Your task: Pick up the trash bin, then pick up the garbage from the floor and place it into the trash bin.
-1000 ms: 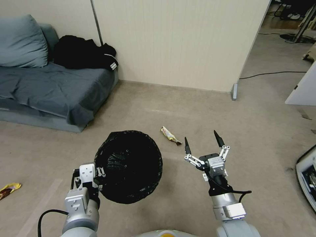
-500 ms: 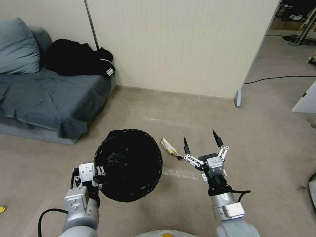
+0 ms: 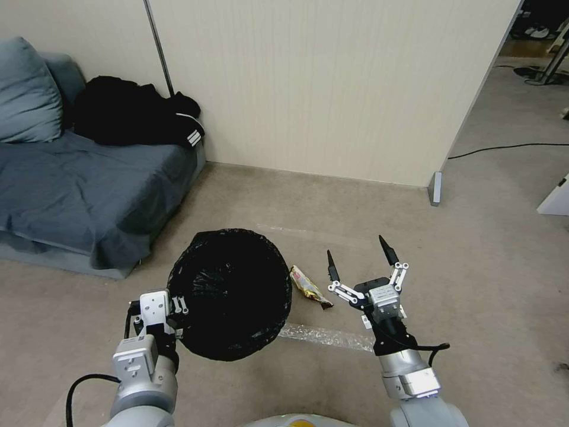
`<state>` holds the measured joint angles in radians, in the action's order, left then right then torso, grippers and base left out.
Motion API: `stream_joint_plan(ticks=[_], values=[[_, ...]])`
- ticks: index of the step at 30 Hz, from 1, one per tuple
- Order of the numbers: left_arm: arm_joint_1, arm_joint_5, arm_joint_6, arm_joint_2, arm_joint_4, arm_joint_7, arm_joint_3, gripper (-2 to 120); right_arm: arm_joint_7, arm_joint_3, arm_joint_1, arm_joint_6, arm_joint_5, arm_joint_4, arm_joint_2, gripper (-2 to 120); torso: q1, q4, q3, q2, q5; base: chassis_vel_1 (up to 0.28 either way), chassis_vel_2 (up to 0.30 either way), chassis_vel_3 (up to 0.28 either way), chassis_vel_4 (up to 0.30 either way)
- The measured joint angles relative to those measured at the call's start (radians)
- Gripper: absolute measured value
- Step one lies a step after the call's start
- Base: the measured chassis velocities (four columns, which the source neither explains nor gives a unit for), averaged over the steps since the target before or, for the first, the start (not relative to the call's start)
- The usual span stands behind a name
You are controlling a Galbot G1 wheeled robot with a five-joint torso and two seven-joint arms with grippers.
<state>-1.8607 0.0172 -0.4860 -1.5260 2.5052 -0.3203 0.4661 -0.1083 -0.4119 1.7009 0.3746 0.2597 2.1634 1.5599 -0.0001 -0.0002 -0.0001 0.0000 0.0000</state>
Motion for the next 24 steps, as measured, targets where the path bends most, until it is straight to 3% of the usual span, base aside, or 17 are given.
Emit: stream_joint_plan(ticks=[6, 11, 18, 24], values=[[-0.006, -0.003, 0.002, -0.004, -0.001, 0.000, 0.002, 0, 0.025, 0.002, -0.059, -0.028, 0.005, -0.041, -0.049, 100, 0.000, 0.0003, 0.000, 0.000, 0.0001, 0.000, 0.000, 0.000, 0.000], [-0.015, -0.011, 0.010, -0.012, -0.002, -0.001, 0.008, 0, 0.076, 0.026, -0.173, -0.134, -0.039, -0.120, -0.126, 100, 0.000, 0.0004, 0.000, 0.000, 0.0002, 0.000, 0.000, 0.000, 0.000], [-0.017, -0.036, 0.014, -0.037, -0.003, 0.002, 0.010, 0, 0.010, 0.093, -0.318, -0.335, -0.254, -0.236, -0.215, 100, 0.000, 0.0002, 0.000, 0.000, 0.0001, 0.000, 0.000, 0.000, 0.000], [-0.018, -0.048, 0.011, -0.045, -0.004, 0.003, 0.011, 0, -0.052, 0.148, -0.400, -0.364, -0.273, -0.347, -0.248, 100, 0.000, 0.0003, 0.000, 0.000, 0.0000, 0.000, 0.000, 0.000, 0.000]])
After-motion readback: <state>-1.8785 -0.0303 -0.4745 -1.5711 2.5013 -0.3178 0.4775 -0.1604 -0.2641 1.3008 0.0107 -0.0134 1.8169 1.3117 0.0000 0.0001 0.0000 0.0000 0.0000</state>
